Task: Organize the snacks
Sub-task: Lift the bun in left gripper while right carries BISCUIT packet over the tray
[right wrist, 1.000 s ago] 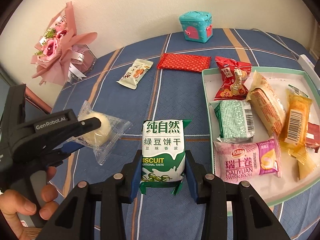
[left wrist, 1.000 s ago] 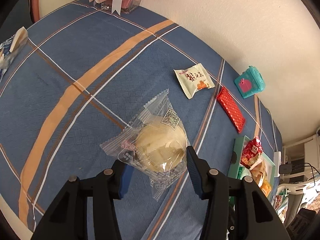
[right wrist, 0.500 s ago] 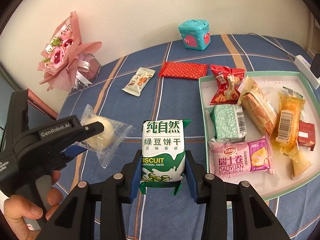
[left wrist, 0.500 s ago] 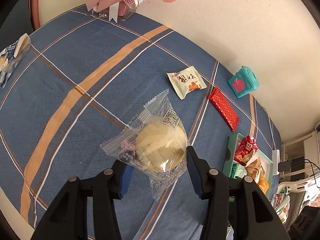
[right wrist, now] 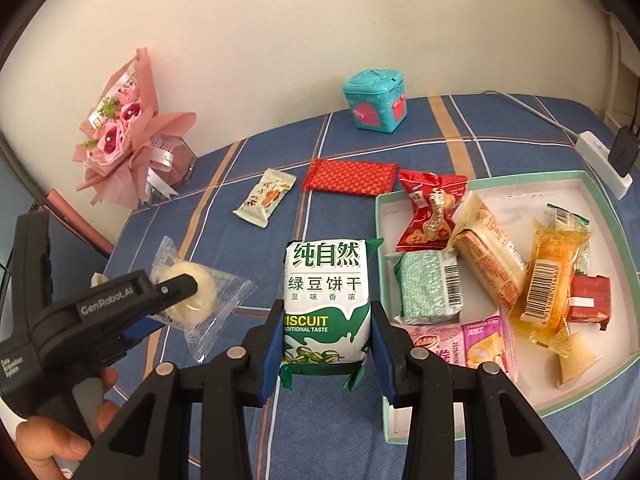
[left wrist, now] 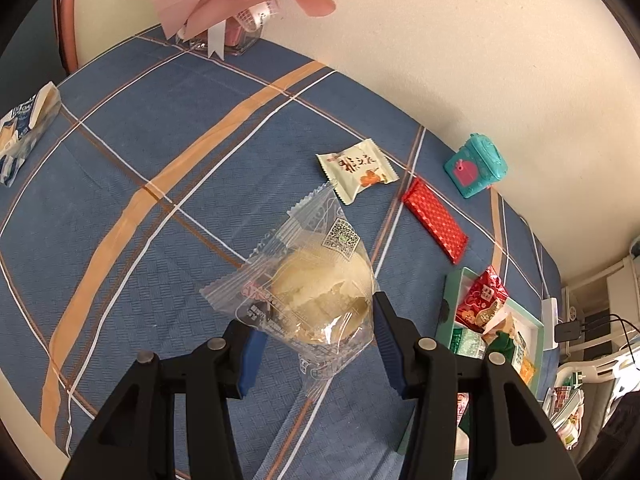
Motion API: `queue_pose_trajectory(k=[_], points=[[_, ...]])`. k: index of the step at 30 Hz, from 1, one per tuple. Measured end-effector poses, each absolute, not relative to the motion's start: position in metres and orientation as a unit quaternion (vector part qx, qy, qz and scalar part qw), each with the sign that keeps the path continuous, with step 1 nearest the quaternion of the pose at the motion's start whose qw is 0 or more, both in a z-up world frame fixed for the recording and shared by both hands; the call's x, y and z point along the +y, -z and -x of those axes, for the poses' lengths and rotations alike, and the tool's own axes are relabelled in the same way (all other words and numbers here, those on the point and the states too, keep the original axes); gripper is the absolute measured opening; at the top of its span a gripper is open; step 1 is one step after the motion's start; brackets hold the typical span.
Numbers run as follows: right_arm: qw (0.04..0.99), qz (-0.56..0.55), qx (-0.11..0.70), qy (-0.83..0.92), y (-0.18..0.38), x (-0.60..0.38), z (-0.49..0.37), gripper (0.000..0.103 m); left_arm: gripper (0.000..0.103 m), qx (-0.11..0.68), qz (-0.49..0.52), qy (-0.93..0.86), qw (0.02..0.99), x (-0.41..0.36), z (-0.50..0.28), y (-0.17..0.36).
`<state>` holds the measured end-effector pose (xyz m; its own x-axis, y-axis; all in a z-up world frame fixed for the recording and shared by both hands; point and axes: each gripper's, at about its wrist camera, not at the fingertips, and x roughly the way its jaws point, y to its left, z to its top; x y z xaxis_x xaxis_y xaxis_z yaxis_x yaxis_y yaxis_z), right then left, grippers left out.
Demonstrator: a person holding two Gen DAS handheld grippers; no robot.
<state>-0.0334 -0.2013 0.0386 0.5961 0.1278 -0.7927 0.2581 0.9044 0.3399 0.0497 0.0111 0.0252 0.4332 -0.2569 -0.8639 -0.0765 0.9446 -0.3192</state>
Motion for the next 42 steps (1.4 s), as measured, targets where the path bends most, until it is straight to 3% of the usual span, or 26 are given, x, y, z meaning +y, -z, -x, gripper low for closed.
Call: queue_pose_trajectory(k=[17, 27, 42], points=[[0.857, -0.265, 0.431, 0.098, -0.034, -0.273, 0.048, 0.042, 0.051, 0.527, 0.123, 0.125, 0.832, -0.048, -0.033, -0.037], [0.852, -0.283, 0.412, 0.153, -0.036, -0.324, 0.058, 0.042, 0.051, 0.517, 0.065, 0.219, 0.825, -0.134, -0.017, -0.050], [0.853, -0.295, 0.389, 0.187, -0.024, -0.388, 0.050, 0.042, 0.051, 0.537, 0.024, 0.249, 0.805, -0.200, -0.024, -0.027]])
